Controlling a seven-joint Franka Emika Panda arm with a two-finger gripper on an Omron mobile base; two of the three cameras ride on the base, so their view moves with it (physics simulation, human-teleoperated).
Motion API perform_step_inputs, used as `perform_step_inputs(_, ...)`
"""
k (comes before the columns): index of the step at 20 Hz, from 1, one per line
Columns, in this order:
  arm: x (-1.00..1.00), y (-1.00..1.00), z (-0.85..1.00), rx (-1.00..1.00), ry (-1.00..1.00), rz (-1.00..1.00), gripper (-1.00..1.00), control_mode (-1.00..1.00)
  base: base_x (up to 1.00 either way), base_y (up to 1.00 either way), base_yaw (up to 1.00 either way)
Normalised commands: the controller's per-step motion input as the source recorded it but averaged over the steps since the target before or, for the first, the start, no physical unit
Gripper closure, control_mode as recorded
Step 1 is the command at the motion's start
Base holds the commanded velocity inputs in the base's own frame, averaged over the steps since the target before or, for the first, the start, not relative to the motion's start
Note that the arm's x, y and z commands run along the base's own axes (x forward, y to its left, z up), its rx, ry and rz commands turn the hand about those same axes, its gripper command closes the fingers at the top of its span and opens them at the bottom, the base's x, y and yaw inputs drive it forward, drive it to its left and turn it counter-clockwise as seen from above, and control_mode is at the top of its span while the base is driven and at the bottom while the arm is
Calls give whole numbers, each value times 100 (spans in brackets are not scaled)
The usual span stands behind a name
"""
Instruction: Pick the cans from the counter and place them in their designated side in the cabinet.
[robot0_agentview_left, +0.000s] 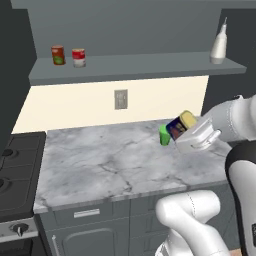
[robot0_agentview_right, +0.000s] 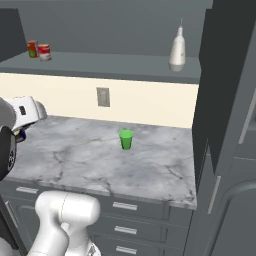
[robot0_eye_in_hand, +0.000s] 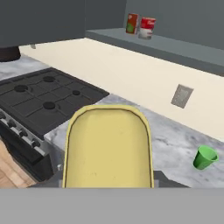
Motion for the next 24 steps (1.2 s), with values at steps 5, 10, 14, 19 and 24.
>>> perform_step_inputs(5,-5,2,22,3,-10,0,100,-100,0,0,0)
perform_step_inputs(10,0,3,14,4,-8,0,100,-100,0,0,0)
perform_step_inputs(14,0,6,17,3,-8,0,100,-100,0,0,0)
perform_step_inputs(19,0,8,14,3,-4,0,100,-100,0,0,0)
perform_step_inputs(24,0,6,13,2,-2,0,100,-100,0,0,0)
